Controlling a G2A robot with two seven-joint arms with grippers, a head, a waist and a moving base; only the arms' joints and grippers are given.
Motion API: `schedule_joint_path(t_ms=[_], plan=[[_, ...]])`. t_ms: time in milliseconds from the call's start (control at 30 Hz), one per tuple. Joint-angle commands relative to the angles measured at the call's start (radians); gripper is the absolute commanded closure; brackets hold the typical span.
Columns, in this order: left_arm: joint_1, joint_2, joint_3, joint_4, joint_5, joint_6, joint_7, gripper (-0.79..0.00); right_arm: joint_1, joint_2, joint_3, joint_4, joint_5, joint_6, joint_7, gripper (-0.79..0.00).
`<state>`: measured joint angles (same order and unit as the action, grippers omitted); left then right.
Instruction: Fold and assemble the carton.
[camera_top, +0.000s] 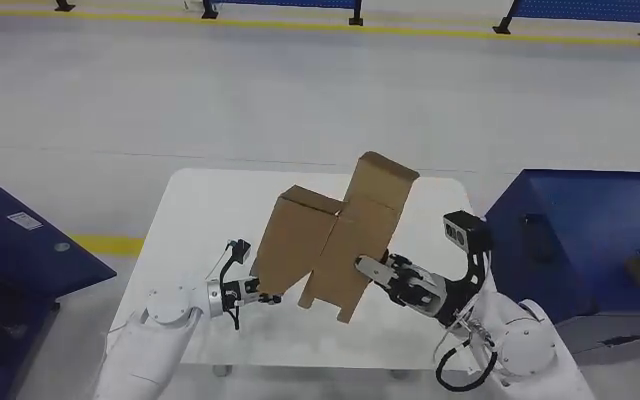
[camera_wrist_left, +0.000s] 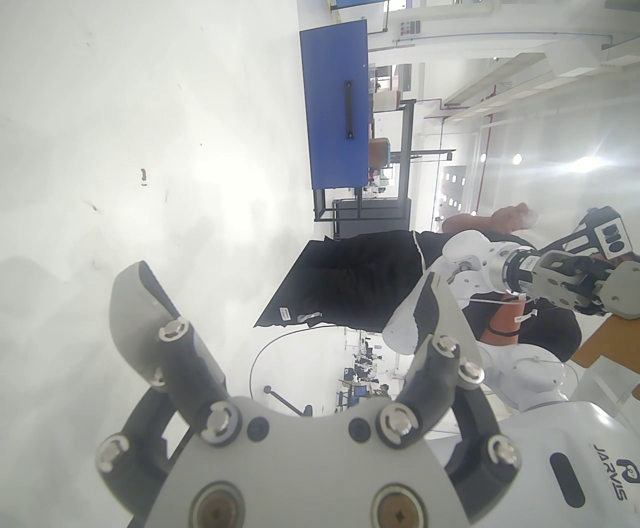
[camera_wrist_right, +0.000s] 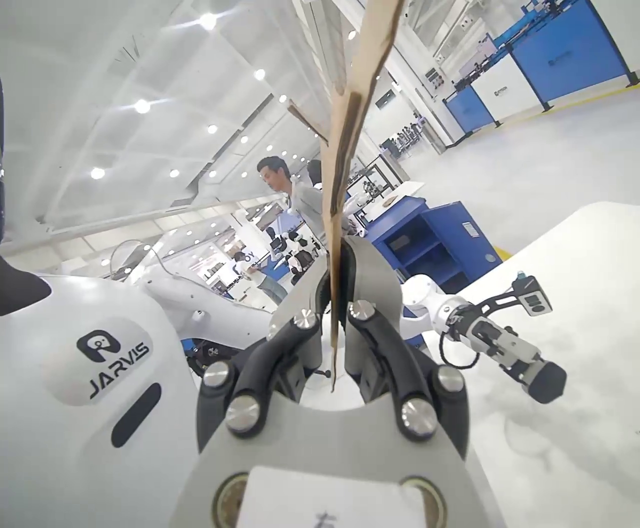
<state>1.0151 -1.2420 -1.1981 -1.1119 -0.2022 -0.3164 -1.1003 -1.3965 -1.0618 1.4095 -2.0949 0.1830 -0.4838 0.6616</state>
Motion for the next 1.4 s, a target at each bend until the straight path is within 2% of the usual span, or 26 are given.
schedule_joint_path(t_ms=[0, 67, 100, 200, 367, 467, 600, 667, 733, 867, 1000, 1167, 1233, 1300, 1367], plan=[[0.0, 0.0, 0.0, 0.0, 0.0, 0.0, 0.0, -0.785, 0.0, 0.0, 0.0, 0.0, 0.0, 0.0, 0.0, 0.0], [0.0, 0.0, 0.0, 0.0, 0.0, 0.0, 0.0, -0.785, -0.004, 0.002, -0.011, -0.012, -0.01, 0.003, 0.037, 0.0], [0.0, 0.0, 0.0, 0.0, 0.0, 0.0, 0.0, -0.785, -0.011, 0.002, -0.016, -0.019, 0.042, 0.023, 0.049, 0.0], [0.0, 0.0, 0.0, 0.0, 0.0, 0.0, 0.0, -0.785, -0.015, -0.001, -0.004, -0.044, 0.379, 0.123, 0.031, 0.0], [0.0, 0.0, 0.0, 0.0, 0.0, 0.0, 0.0, -0.785, 0.018, -0.008, 0.029, -0.004, 1.1, 0.464, 0.059, 0.0], [0.0, 0.0, 0.0, 0.0, 0.0, 0.0, 0.0, -0.785, 0.038, -0.012, 0.014, 0.041, 1.411, 0.688, 0.03, 0.0], [0.0, 0.0, 0.0, 0.0, 0.0, 0.0, 0.0, -0.785, 0.046, -0.021, -0.085, 0.093, 1.826, 1.016, -0.07, 0.0], [0.0, 0.0, 0.0, 0.0, 0.0, 0.0, 0.0, -0.785, 0.046, -0.027, -0.156, 0.128, 2.081, 1.164, -0.133, 0.0], [0.0, 0.0, 0.0, 0.0, 0.0, 0.0, 0.0, -0.785, 0.062, -0.028, -0.216, 0.156, 2.273, 1.272, -0.23, 0.0], [0.0, 0.0, 0.0, 0.0, 0.0, 0.0, 0.0, -0.785, 0.077, -0.03, -0.306, 0.185, 2.53, 1.38, -0.355, 0.0], [0.0, 0.0, 0.0, 0.0, 0.0, 0.0, 0.0, -0.785, 0.09, -0.032, -0.331, 0.194, 2.607, 1.383, -0.429, 0.0], [0.0, 0.0, 0.0, 0.0, 0.0, 0.0, 0.0, -0.785, 0.093, -0.037, -0.292, 0.173, 2.536, 1.378, -0.419, 0.0], [0.0, 0.0, 0.0, 0.0, 0.0, 0.0, 0.0, -0.785, 0.1, -0.039, -0.217, 0.154, 2.384, 1.339, -0.371, 0.0], [0.0, 0.0, 0.0, 0.0, 0.0, 0.0, 0.0, -0.785, 0.094, -0.043, -0.143, 0.118, 2.172, 1.291, -0.258, 0.0], [0.0, 0.0, 0.0, 0.0, 0.0, 0.0, 0.0, -0.785, 0.083, -0.046, -0.07, 0.097, 1.919, 1.191, -0.12, 0.0]])
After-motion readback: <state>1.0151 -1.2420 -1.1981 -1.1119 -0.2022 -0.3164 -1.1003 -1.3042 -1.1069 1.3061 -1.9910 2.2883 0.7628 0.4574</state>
